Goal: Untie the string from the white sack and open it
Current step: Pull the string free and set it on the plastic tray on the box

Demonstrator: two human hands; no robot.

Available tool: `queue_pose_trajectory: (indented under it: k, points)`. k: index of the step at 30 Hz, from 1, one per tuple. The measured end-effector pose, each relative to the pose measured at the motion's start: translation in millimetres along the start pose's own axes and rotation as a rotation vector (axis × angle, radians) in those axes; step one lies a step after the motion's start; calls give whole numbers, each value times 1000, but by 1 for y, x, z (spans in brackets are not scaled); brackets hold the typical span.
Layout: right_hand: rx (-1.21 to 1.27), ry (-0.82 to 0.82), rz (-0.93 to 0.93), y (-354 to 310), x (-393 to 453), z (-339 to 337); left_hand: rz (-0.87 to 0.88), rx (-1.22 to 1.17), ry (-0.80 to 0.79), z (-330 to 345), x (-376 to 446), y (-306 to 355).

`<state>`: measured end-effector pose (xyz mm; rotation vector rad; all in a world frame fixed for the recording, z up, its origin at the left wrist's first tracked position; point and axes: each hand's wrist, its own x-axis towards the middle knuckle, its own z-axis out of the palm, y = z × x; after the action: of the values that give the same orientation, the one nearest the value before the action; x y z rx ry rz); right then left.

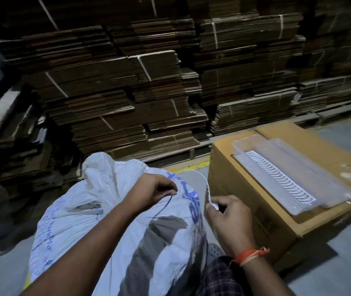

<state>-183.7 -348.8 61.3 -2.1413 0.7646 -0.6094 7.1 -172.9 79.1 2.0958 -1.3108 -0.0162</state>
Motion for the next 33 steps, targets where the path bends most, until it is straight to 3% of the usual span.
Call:
queue_pose_trajectory:
  k: [5, 7, 10, 14, 21, 33]
  points:
    - [-22, 159, 33, -10, 35, -82, 206, -25, -9, 15, 68, 56]
    - [-54, 220, 19, -10, 48, -112, 210, -11, 6, 20, 96, 77]
    - [-175, 241, 1, -5, 73, -150, 293, -10, 105, 31, 136, 106]
    - [-310, 264, 30, 10, 110, -177, 215, 95, 171, 48, 178, 135]
    - [-463, 195, 179, 36, 139, -168, 2, 286, -14, 86, 212, 154]
    - [-674, 176, 137, 57, 144, -151, -13, 476, -260, 122, 235, 171]
